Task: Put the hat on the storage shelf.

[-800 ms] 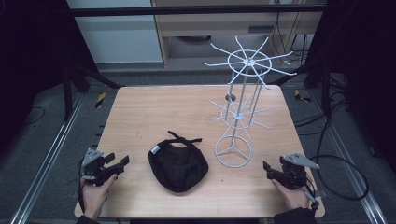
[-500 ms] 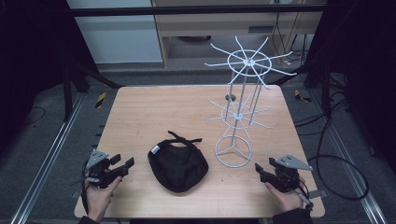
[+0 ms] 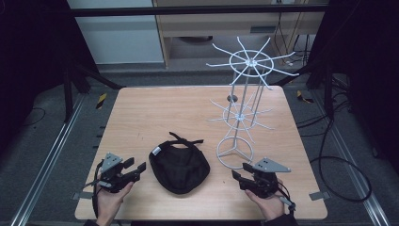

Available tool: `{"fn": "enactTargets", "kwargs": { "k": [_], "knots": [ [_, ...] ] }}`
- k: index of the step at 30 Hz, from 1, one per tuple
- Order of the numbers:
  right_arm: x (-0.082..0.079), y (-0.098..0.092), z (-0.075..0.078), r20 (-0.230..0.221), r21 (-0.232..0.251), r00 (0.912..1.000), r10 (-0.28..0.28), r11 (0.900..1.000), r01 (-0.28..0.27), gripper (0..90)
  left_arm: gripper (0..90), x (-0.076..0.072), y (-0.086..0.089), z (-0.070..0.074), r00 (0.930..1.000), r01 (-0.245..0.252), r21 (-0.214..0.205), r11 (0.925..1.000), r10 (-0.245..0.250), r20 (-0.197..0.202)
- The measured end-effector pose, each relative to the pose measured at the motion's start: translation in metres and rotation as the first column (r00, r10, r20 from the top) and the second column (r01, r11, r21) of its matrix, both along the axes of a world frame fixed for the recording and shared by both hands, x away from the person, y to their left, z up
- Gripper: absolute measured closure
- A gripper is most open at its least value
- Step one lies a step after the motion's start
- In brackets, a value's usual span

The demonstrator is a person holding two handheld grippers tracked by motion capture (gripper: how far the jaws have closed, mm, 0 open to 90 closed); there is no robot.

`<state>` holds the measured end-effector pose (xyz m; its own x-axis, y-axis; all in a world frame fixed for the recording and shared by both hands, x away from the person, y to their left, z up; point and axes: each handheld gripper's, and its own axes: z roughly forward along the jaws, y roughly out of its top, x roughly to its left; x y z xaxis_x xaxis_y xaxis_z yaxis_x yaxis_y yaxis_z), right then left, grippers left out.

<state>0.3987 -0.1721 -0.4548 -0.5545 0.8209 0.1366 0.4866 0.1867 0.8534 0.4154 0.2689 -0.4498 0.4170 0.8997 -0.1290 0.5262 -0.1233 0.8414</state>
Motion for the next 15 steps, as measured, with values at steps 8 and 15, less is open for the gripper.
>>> {"fn": "enactTargets", "kwargs": {
  "k": [8,15],
  "knots": [
    [0.006,0.025,0.005,-0.001,-0.002,0.9988,0.050,0.9988,-0.050,51.6,44.7,0.002,-0.014,0.000,0.9999,0.005,-0.002,1.0000,-0.005,-0.011],
    [0.015,0.056,0.002,-0.017,-0.024,0.9947,0.101,0.9946,-0.101,53.5,44.7,0.013,-0.027,-0.008,0.9986,-0.007,0.045,0.9990,0.009,-0.052]
  ]
}}
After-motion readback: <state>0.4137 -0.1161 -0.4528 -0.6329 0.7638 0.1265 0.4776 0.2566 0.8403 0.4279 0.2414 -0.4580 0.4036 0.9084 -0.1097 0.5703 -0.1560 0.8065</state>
